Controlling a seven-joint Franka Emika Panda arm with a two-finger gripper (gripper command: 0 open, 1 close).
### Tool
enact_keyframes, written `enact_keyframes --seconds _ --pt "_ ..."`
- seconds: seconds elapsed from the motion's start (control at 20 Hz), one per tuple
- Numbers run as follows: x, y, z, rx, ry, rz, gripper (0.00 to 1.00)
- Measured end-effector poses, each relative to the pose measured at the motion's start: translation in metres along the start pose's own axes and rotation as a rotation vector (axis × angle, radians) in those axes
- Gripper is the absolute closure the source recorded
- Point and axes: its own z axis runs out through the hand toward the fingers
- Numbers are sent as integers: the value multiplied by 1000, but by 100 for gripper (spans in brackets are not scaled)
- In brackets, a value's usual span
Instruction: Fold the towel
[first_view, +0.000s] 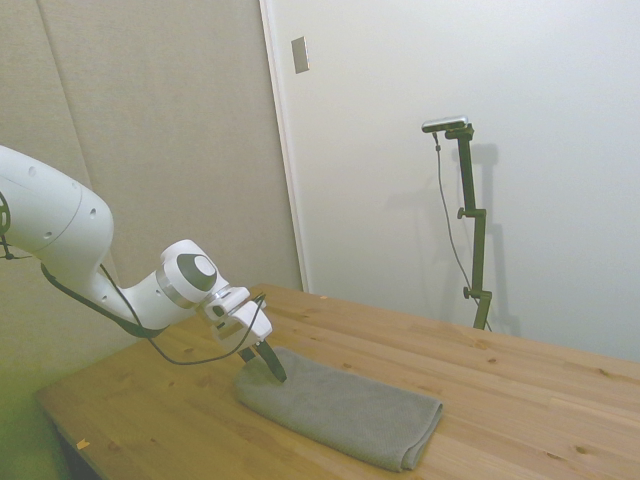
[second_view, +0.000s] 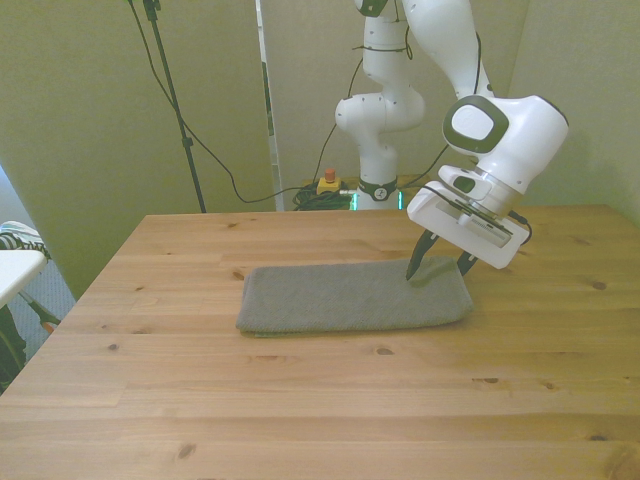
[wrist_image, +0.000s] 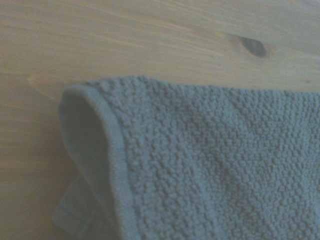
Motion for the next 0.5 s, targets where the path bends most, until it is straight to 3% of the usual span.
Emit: enact_keyframes --seconds 0.5 --pt "2 2 3 -4 -2 3 100"
